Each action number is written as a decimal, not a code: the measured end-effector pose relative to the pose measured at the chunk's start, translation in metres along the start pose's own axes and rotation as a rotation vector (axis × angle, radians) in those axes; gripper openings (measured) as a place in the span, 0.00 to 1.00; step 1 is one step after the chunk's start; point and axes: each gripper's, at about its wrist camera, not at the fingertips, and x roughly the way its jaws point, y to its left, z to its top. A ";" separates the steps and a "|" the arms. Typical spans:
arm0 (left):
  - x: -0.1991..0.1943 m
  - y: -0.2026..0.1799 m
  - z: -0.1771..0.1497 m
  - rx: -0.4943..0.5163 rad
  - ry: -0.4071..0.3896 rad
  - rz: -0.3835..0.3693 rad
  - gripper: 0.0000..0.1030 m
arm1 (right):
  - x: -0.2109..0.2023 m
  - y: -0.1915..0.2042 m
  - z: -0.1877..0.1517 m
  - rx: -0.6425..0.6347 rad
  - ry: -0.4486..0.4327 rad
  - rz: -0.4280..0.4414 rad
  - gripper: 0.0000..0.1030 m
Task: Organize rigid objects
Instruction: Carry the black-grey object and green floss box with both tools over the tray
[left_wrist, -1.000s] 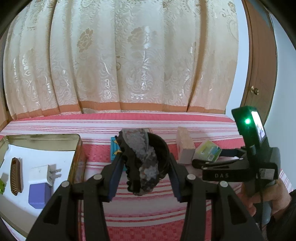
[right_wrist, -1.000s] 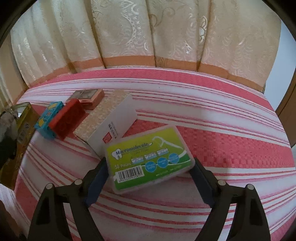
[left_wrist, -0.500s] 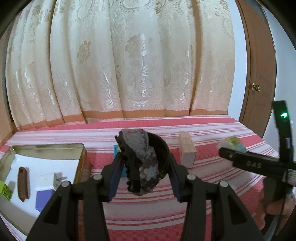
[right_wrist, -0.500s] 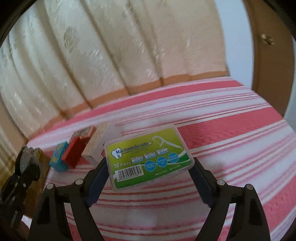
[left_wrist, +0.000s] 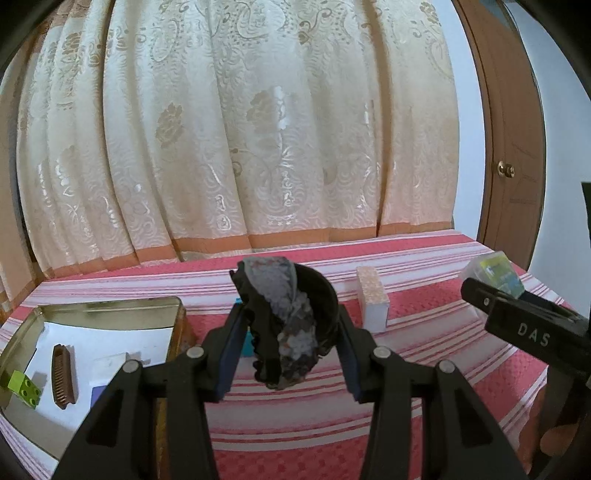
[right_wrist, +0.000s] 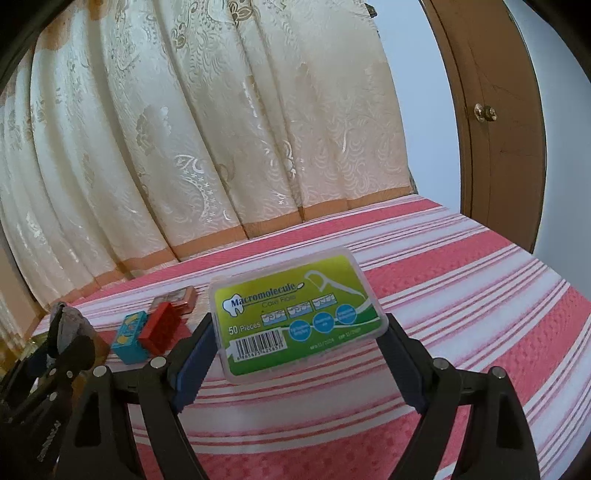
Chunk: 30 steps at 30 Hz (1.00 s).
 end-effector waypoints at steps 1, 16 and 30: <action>-0.001 0.001 0.000 -0.002 0.000 0.000 0.45 | -0.001 0.001 -0.001 0.004 -0.002 0.000 0.84; -0.018 0.017 -0.004 -0.022 -0.015 -0.017 0.45 | -0.018 0.013 -0.014 0.044 -0.022 0.002 0.84; -0.046 0.084 -0.005 -0.097 -0.082 0.016 0.45 | -0.024 0.053 -0.024 0.011 -0.033 0.040 0.84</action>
